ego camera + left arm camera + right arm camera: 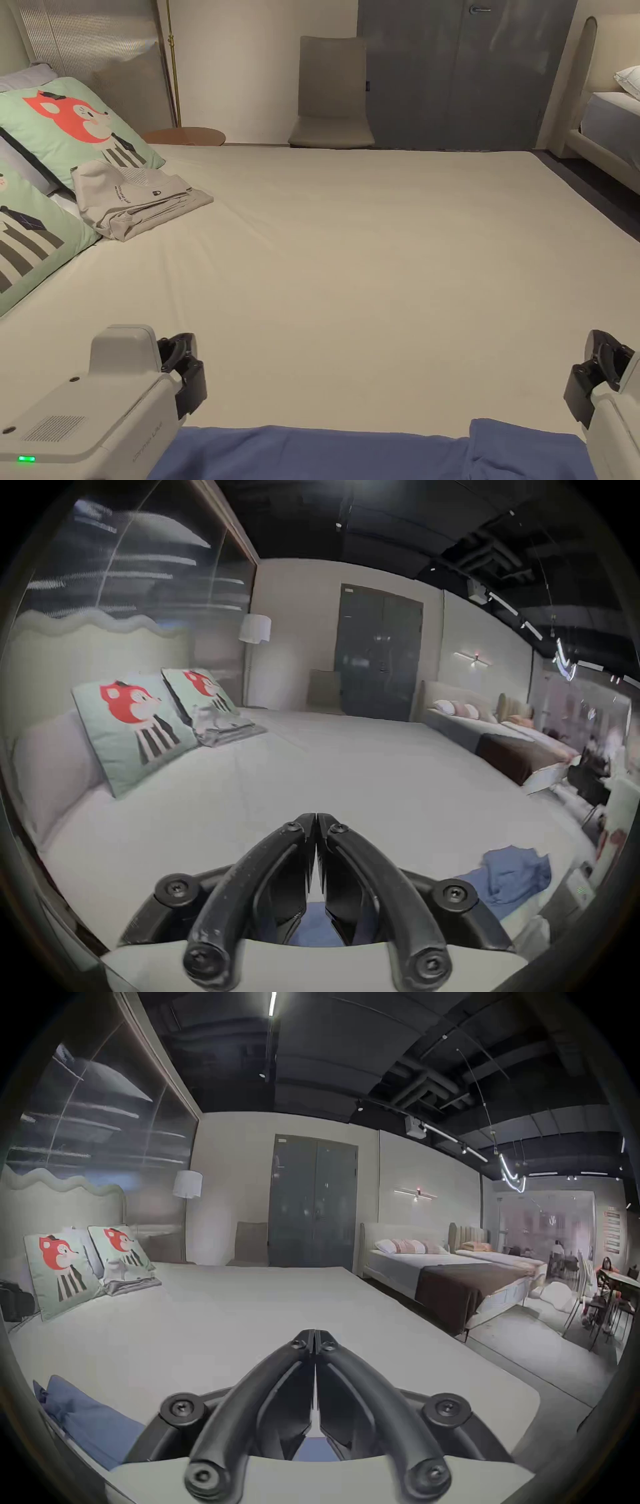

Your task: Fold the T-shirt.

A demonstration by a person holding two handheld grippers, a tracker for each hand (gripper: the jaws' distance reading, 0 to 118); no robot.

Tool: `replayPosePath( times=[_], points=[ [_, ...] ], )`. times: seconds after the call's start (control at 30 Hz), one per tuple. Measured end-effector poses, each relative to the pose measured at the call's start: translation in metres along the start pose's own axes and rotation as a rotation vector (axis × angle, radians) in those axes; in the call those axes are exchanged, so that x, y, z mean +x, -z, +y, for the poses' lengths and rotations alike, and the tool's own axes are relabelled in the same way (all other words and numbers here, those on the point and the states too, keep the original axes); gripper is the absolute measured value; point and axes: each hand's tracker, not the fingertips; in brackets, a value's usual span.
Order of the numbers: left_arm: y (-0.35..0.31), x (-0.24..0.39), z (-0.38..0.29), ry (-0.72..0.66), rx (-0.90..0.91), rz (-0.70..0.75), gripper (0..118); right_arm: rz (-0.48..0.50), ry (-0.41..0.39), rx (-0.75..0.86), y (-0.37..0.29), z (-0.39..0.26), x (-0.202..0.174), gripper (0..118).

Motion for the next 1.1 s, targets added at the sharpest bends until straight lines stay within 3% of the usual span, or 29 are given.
replayPosePath(
  times=[0.23,0.27,0.3,0.33,0.37,0.4,0.43,0.47,0.73,0.83,0.93,0.97,1.0,1.03,1.1],
  points=[
    [0.018,-0.098,-0.002,-0.314,-0.195,-0.182,1,0.059,-0.028,-0.024,0.003,-0.001,-0.022,1],
    [0.022,-0.119,-0.006,-0.355,-0.223,-0.198,6,0.061,-0.029,-0.032,0.004,-0.002,-0.025,1],
    [0.027,-0.139,-0.009,-0.393,-0.282,-0.217,16,0.064,-0.032,-0.037,0.004,-0.003,-0.027,1],
    [0.032,-0.158,-0.014,-0.45,-0.358,-0.254,35,0.065,-0.032,-0.041,0.005,-0.004,-0.03,1],
    [0.036,-0.177,-0.021,-0.503,-0.415,-0.292,63,0.067,-0.034,-0.046,0.005,-0.004,-0.033,1],
    [0.04,-0.191,-0.029,-0.537,-0.449,-0.323,80,0.07,-0.037,-0.051,0.005,-0.005,-0.036,1],
    [0.043,-0.199,-0.038,-0.569,-0.476,-0.332,93,0.07,-0.04,-0.054,0.006,-0.005,-0.04,1],
    [0.045,-0.205,-0.046,-0.581,-0.512,-0.324,96,0.074,-0.042,-0.06,0.007,-0.006,-0.043,1],
    [0.074,-0.218,-0.093,-0.704,-0.605,-0.397,93,0.107,-0.068,-0.101,0.011,-0.008,-0.069,1],
    [0.08,-0.204,-0.095,-0.745,-0.61,-0.451,72,0.113,-0.082,-0.106,0.014,-0.008,-0.074,1],
    [0.085,-0.202,-0.104,-0.686,-0.607,-0.445,59,0.12,-0.083,-0.109,0.014,-0.005,-0.08,1],
    [0.086,-0.206,-0.105,-0.705,-0.61,-0.442,41,0.122,-0.084,-0.108,0.014,-0.005,-0.081,1],
    [0.095,-0.222,-0.112,-0.766,-0.63,-0.417,14,0.124,-0.087,-0.104,0.014,-0.004,-0.083,1],
    [0.097,-0.225,-0.116,-0.773,-0.658,-0.397,6,0.128,-0.09,-0.102,0.014,-0.004,-0.084,1],
    [0.093,-0.23,-0.12,-0.753,-0.63,-0.444,6,0.137,-0.094,-0.101,0.014,-0.003,-0.086,1]
  ],
)
